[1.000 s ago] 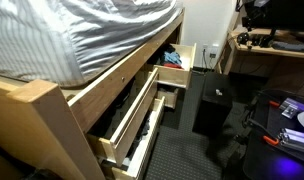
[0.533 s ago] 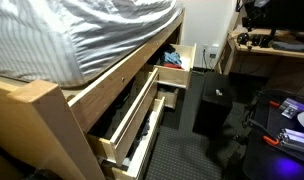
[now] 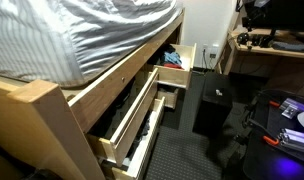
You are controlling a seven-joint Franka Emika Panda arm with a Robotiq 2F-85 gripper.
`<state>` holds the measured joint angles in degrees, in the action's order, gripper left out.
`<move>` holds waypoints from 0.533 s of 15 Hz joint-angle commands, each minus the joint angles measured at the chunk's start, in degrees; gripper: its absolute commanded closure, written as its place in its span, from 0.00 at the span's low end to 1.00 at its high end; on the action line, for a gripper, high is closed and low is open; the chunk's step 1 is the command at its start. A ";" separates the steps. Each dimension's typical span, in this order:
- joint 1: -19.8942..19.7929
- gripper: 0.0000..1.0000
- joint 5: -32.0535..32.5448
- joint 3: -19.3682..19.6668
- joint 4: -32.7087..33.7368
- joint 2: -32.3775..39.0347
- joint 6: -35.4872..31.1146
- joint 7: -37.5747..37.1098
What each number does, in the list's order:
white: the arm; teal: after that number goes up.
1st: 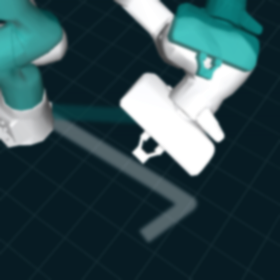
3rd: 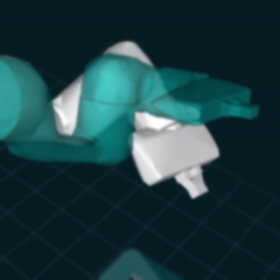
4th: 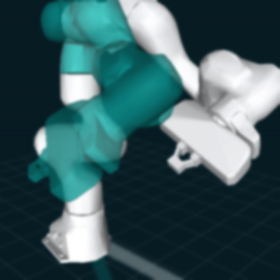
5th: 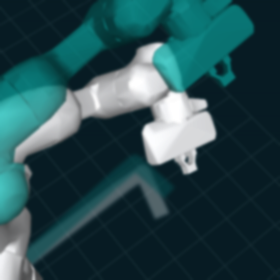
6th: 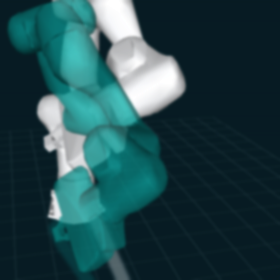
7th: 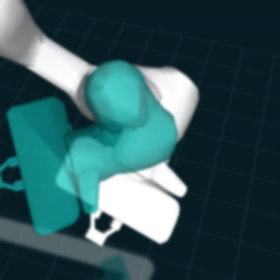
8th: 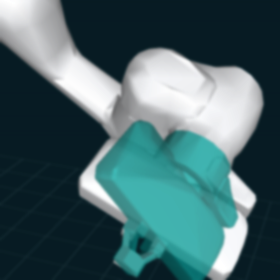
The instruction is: Open the top left drawer, then close the top right drawer
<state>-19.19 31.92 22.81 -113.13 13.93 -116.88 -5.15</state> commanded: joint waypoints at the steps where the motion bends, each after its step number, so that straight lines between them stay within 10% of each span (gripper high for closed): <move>1: 0.95 0.00 2.86 -0.99 -2.31 -0.27 -1.71 -0.15; 8: 8.59 0.00 27.06 -6.36 -26.22 -9.43 -8.76 -11.19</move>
<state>-11.94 50.04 18.07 -128.28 10.50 -122.02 -12.20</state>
